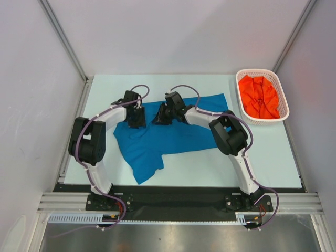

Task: Fold and stack the t-shirts
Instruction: Fold the tshirt

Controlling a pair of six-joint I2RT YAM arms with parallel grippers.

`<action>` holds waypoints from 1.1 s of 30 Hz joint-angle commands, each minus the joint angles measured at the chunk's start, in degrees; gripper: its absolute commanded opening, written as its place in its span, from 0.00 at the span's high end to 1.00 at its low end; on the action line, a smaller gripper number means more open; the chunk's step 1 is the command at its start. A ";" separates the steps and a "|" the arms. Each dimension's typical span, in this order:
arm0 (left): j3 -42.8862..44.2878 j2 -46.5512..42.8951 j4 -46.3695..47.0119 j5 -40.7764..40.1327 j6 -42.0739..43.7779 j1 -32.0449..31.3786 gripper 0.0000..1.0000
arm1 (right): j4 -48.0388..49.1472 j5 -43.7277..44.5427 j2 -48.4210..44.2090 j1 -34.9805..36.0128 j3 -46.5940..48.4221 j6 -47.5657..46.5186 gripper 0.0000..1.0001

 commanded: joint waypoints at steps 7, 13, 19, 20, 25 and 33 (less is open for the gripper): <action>5.41 3.82 -1.63 -0.17 2.44 -0.02 0.83 | 3.52 -1.09 0.66 1.80 2.49 3.10 0.83; 6.02 2.50 -2.06 -0.96 3.06 1.12 0.92 | 3.87 -0.48 1.36 2.76 2.23 2.83 0.88; 6.46 3.12 -2.68 -0.52 3.32 2.44 0.92 | 4.66 -0.22 3.38 3.03 2.58 3.36 0.78; 6.55 3.38 -2.77 -0.52 3.32 2.53 0.92 | 4.66 -0.21 3.82 3.03 2.58 3.62 0.77; 6.64 4.26 -2.86 0.09 3.15 2.53 0.92 | 7.83 0.22 4.96 2.59 2.67 4.68 0.74; 7.08 5.05 -2.94 0.27 3.32 2.53 0.91 | 8.44 0.49 7.07 1.36 3.46 8.54 0.68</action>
